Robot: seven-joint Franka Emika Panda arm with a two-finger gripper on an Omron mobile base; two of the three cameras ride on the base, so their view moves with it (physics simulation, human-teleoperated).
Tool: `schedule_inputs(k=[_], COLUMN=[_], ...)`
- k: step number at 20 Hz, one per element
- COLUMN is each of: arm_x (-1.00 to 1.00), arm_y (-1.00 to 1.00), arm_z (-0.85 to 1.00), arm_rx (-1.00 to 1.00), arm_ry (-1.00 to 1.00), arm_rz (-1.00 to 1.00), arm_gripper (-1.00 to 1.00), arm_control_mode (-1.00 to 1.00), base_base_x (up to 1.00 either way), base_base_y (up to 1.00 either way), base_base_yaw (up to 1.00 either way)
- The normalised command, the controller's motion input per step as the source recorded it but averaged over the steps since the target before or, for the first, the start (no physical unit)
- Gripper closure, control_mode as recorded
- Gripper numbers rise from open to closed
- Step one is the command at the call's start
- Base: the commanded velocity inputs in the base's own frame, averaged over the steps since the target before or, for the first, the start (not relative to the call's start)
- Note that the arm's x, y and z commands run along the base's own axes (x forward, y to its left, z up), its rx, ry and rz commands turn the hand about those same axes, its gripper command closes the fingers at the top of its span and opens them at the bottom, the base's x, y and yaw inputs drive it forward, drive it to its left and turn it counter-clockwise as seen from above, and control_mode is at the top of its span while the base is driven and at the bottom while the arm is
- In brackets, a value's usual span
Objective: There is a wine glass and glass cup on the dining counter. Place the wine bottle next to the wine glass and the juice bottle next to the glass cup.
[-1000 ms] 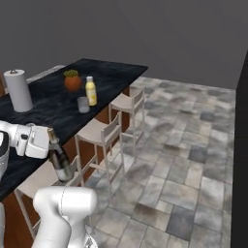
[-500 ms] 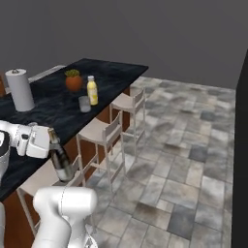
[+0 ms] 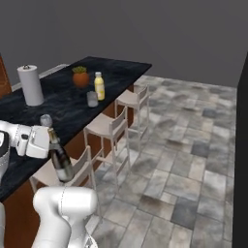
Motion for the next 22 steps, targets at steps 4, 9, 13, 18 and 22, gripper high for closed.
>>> schedule_inputs(k=[4,9,13,18,22], arm_x=[0.00,0.00,0.00,0.00,0.00], arm_y=[0.00,0.00,0.00,0.00,0.00], arm_z=[0.00,0.00,0.00,0.00,0.00], arm_rx=[0.00,0.00,0.00,0.00,0.00], arm_ry=[0.00,0.00,0.00,0.00,0.00], arm_rz=[0.00,0.00,0.00,0.00,0.00], arm_gripper=[1.00,1.00,1.00,1.00,1.00], arm_control_mode=[1.00,1.00,1.00,1.00,1.00], base_base_x=[-0.32,-0.18,0.02,0.09,0.20], base_base_y=[0.33,0.36,0.40,0.44,0.43], base_base_yaw=[0.33,0.42,0.36,0.04,-0.08])
